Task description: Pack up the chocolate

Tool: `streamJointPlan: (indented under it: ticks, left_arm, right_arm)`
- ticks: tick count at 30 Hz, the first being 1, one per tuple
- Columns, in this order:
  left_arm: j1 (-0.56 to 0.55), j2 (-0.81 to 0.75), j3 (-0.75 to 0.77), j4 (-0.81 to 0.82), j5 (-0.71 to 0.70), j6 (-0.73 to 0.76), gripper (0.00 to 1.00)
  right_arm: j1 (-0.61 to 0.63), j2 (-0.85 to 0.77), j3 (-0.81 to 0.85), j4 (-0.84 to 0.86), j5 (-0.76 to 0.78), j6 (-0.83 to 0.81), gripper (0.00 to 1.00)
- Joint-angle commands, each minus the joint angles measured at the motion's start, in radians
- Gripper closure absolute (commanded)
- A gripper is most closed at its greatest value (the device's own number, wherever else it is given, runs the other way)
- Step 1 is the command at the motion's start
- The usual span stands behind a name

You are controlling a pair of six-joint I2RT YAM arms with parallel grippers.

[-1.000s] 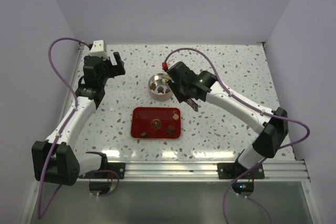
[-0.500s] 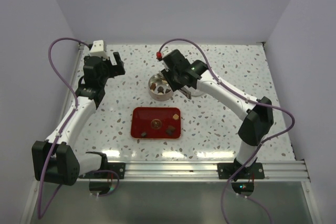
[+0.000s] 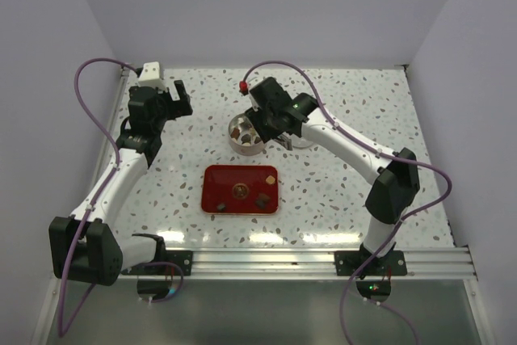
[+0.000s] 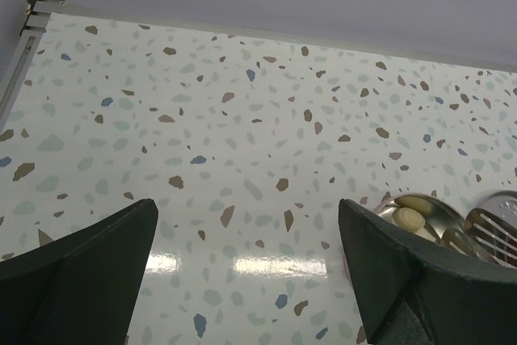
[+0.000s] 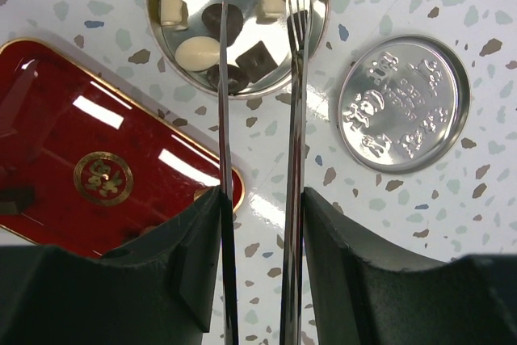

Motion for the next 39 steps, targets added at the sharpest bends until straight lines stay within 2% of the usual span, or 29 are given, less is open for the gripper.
streamJointPlan:
  ticks: [1, 12, 28, 39]
  left_arm:
    - [-0.006, -0.005, 0.047, -0.002, -0.015, 0.004, 0.0]
    - [-0.006, -0.008, 0.047, -0.004, -0.015, 0.004, 0.0]
    - [-0.006, -0.004, 0.045, -0.001, -0.009, 0.002, 0.0]
    - [-0.006, 0.007, 0.039, 0.007, -0.003, -0.002, 0.0]
  right_arm:
    - [0.0, -0.024, 0.01, 0.044, -0.006, -0.001, 0.54]
    - [-0.039, -0.085, -0.048, 0.044, 0.044, 0.007, 0.56]
    - [-0.341, -0.297, -0.291, 0.073, 0.104, 0.025, 0.57]
    - [-0.466, -0.307, -0.461, 0.128, 0.101, 0.037, 0.57]
